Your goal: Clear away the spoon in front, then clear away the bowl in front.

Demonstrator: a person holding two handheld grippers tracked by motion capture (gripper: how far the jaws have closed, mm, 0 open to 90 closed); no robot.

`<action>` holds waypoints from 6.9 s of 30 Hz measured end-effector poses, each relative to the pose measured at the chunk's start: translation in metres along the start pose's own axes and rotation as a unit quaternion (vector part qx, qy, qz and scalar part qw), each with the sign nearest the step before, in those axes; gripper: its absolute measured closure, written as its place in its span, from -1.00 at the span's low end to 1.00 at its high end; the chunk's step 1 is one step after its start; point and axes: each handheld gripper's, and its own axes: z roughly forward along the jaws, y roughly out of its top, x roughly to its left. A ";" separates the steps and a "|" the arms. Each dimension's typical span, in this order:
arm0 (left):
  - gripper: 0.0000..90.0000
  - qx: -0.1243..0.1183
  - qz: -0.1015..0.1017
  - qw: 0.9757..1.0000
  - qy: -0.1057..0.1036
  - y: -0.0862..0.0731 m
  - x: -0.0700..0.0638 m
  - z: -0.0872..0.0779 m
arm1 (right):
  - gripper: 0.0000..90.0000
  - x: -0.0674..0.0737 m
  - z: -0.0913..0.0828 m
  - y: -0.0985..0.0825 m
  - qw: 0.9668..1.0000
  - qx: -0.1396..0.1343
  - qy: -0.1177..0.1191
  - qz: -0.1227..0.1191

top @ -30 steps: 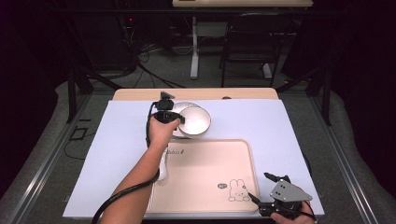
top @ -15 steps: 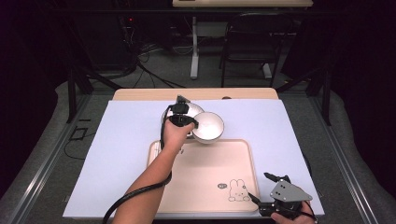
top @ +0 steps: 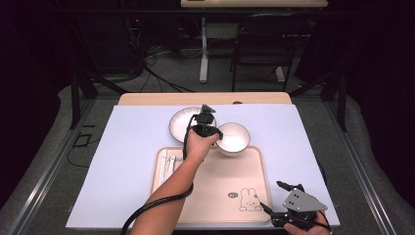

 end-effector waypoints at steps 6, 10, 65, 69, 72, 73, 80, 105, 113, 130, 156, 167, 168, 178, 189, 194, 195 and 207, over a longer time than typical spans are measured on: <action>0.82 0.009 0.009 1.000 -0.009 0.000 -0.014 0.012 | -0.63 0.000 0.000 0.000 1.000 0.000 0.001 0.001; 0.82 0.013 0.015 1.000 -0.011 0.000 -0.022 0.020 | -0.63 0.000 0.000 0.000 1.000 0.000 0.000 0.001; 0.18 -0.015 0.030 0.999 -0.029 0.001 -0.029 0.014 | -0.63 0.001 -0.003 -0.002 1.000 0.002 -0.003 0.002; 0.13 -0.026 0.032 0.999 -0.033 0.002 -0.023 -0.001 | -0.63 0.001 -0.003 -0.002 1.000 0.003 -0.003 0.003; 0.12 -0.037 0.026 0.999 -0.030 0.003 -0.018 -0.009 | -0.63 0.001 -0.003 -0.002 1.000 0.003 -0.004 0.003; 0.12 -0.039 0.026 0.999 -0.027 0.004 -0.016 -0.012 | -0.63 0.001 -0.002 -0.002 1.000 0.003 -0.004 0.003; 0.12 -0.053 0.019 0.998 -0.014 0.007 -0.004 -0.028 | -0.63 0.001 -0.003 -0.002 1.000 0.003 -0.005 0.003; 0.11 -0.078 -0.044 0.995 0.050 0.006 0.066 -0.064 | -0.63 0.000 -0.002 -0.002 1.000 0.003 -0.005 0.005; 0.11 -0.092 -0.081 0.990 0.074 -0.001 0.101 -0.083 | -0.63 0.001 -0.002 -0.002 1.000 0.004 -0.005 0.004; 0.12 -0.092 -0.120 0.984 0.090 -0.014 0.133 -0.085 | -0.63 0.001 -0.001 -0.002 1.000 0.004 -0.005 0.005; 0.14 -0.090 -0.132 0.982 0.103 -0.016 0.153 -0.066 | -0.63 0.001 -0.001 -0.002 1.000 0.005 -0.005 0.003; 0.17 -0.092 -0.146 0.980 0.104 -0.015 0.161 -0.053 | -0.63 0.001 -0.001 -0.002 1.000 0.005 -0.004 0.002; 0.17 -0.091 -0.144 0.980 0.106 -0.014 0.160 -0.051 | -0.63 0.001 -0.001 -0.002 1.000 0.005 -0.004 0.001; 0.20 -0.090 -0.151 0.979 0.107 -0.008 0.161 -0.037 | -0.63 0.000 -0.001 -0.003 1.000 0.005 -0.002 0.002; 0.34 -0.088 -0.149 0.979 0.108 -0.002 0.162 -0.026 | -0.63 0.000 -0.002 -0.004 1.000 0.006 -0.002 0.005; 0.40 -0.086 -0.152 0.979 0.108 -0.001 0.164 -0.023 | -0.63 -0.001 -0.002 -0.004 1.000 0.005 -0.003 0.008; 0.41 -0.087 -0.155 0.978 0.107 -0.001 0.165 -0.023 | -0.63 -0.001 -0.002 -0.004 1.000 0.006 -0.003 0.008; 0.51 -0.083 -0.162 0.978 0.100 0.000 0.169 -0.024 | -0.63 -0.001 -0.002 -0.004 1.000 0.005 -0.004 0.009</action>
